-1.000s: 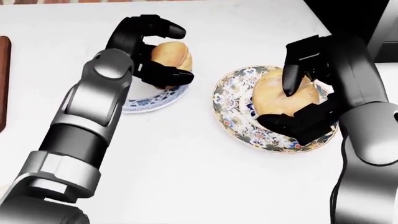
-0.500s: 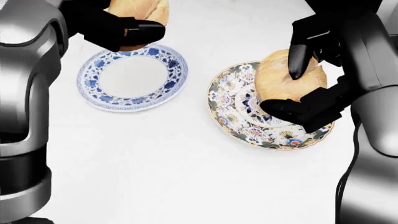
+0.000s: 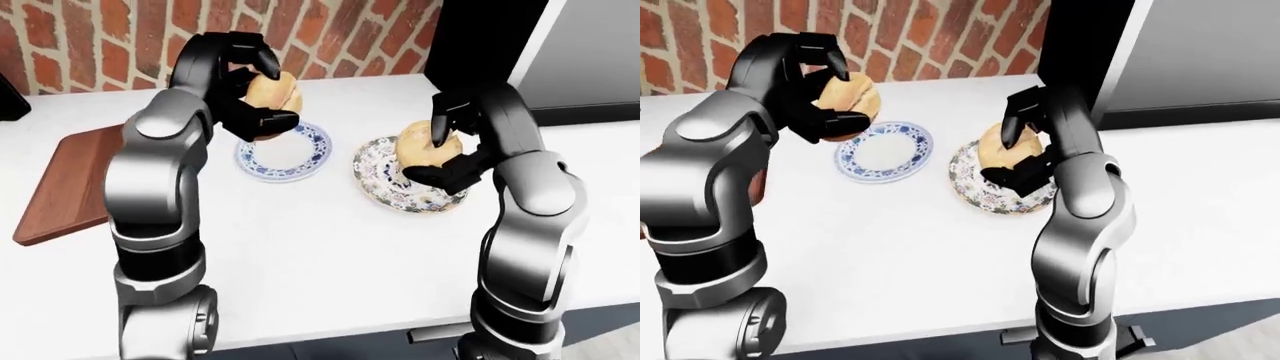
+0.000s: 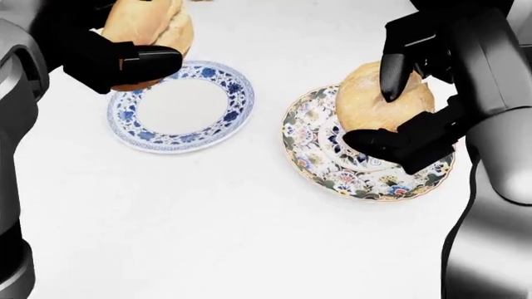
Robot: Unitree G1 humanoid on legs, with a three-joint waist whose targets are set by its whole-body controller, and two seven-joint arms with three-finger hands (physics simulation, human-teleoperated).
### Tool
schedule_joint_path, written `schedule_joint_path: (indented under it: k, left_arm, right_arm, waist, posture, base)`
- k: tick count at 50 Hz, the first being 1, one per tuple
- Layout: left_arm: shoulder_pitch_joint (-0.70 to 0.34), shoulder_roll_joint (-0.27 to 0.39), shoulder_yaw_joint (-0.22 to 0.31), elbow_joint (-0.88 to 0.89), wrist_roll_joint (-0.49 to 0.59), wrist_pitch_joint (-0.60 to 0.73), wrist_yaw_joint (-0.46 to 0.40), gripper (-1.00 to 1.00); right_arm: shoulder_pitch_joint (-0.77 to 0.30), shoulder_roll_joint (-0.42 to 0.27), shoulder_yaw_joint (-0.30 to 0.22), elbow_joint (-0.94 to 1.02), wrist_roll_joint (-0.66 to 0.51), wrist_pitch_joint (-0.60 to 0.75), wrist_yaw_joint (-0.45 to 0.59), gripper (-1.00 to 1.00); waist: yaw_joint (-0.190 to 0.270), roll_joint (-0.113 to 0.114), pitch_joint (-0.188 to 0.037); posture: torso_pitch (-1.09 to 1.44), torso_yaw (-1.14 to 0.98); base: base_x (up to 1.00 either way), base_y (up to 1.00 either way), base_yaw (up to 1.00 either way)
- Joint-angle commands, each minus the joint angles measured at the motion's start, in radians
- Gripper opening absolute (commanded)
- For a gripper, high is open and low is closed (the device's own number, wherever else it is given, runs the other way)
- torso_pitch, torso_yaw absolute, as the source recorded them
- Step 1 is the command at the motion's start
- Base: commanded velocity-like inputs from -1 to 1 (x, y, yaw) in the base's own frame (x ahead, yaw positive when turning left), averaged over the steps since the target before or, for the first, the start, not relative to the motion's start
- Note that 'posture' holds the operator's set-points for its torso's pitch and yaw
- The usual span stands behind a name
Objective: Place all breads on the cutting board.
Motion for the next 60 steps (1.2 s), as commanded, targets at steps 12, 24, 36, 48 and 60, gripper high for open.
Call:
schedule_joint_path:
  k: [12, 24, 36, 48, 60]
  left_arm:
    - [-0.031, 0.023, 0.015, -0.044, -0.021, -0.024, 0.015, -1.0]
    - [-0.024, 0.026, 0.018, -0.043, -0.035, -0.024, 0.022, -1.0]
    - [-0.016, 0.03, 0.016, -0.051, -0.039, -0.027, 0.023, -1.0]
    - [-0.012, 0.036, 0.021, -0.059, -0.04, -0.022, 0.019, -1.0]
    - [0.003, 0.031, 0.023, -0.049, -0.048, -0.041, 0.024, -1.0]
  right_arm:
    - [-0.031, 0.009, 0.004, -0.013, -0.003, -0.036, -0.021, -1.0]
    - [-0.029, 0.013, 0.001, -0.01, 0.01, -0.04, -0.032, -1.0]
    - [-0.031, 0.012, 0.001, -0.015, 0.016, -0.028, -0.045, -1.0]
    - [-0.03, 0.016, 0.009, -0.016, 0.017, -0.028, -0.047, -1.0]
    - [-0.017, 0.032, 0.007, 0.005, 0.039, -0.055, -0.072, -1.0]
  waist:
    - [-0.002, 0.031, -0.034]
    - [0.032, -0.081, -0.009]
    - [-0.001, 0.026, 0.014]
    - [-0.015, -0.069, -0.009]
    - [-0.027, 0.061, 0.01]
  posture:
    - [0.0, 0.0]
    - [0.0, 0.0]
    - [0.0, 0.0]
    - [0.0, 0.0]
    - [0.0, 0.0]
  base:
    - [-0.42, 0.12, 0.0]
    - [0.0, 0.09, 0.51]
    - [0.0, 0.1, 0.27]
    - [0.0, 0.36, 0.0]
    - [0.0, 0.44, 0.0]
